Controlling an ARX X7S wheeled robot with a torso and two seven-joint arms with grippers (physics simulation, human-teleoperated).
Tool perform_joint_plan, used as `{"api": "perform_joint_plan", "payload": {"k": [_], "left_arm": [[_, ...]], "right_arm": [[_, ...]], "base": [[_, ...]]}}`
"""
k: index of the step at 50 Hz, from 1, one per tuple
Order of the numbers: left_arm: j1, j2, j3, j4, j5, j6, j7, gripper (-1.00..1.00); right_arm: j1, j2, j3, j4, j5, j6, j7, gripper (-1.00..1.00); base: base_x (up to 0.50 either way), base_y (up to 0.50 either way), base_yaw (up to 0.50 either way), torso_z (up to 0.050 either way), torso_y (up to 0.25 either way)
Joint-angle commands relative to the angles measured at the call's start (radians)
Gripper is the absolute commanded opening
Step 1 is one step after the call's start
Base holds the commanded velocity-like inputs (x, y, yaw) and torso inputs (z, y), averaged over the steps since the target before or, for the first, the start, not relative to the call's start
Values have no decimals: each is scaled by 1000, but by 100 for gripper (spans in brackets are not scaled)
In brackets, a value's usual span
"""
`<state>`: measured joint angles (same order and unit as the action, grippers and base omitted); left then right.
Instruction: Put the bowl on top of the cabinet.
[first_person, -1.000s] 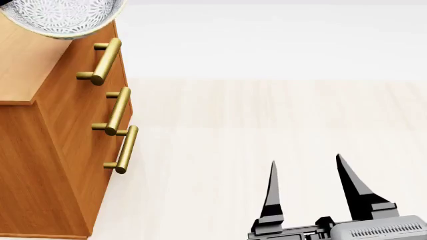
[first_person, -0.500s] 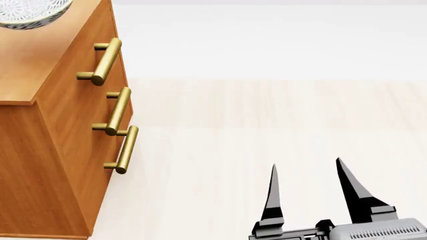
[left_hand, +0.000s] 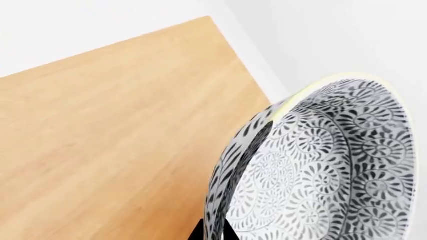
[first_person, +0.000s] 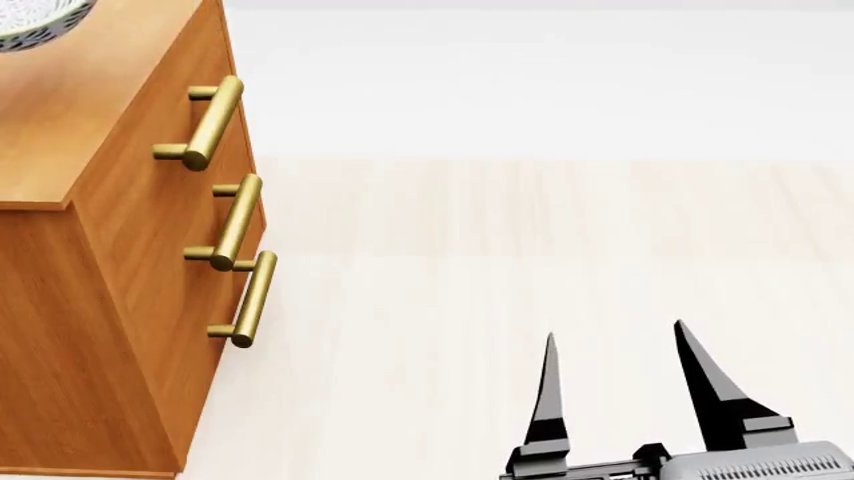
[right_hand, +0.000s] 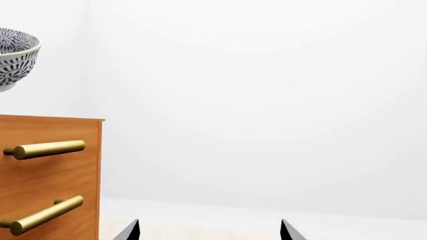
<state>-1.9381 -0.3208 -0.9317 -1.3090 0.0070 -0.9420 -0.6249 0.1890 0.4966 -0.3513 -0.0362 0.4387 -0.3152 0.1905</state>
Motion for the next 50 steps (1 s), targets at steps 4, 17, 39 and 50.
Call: {"api": "perform_joint_plan", "payload": {"k": [4,17,39,50], "left_arm": [[9,5,-16,1,-8,24,37,-100],[-4,-2,-33,0,-15,26,32,-100],[38,23,-43,0,-11,107,49,-100],[71,28,-67,0,-17,135,62,-100]], "right_arm": [[-4,4,1,-16,2,-1,3,100],[22,7,-9,-34,-6,34,11,100],[16,-9,1,39,3,3,3,100],[25,-15,-2,55,-1,13,9,100]], "base": [[0,0,0,3,3],[0,0,0,0,0],[0,0,0,0,0],[0,0,0,0,0]]}}
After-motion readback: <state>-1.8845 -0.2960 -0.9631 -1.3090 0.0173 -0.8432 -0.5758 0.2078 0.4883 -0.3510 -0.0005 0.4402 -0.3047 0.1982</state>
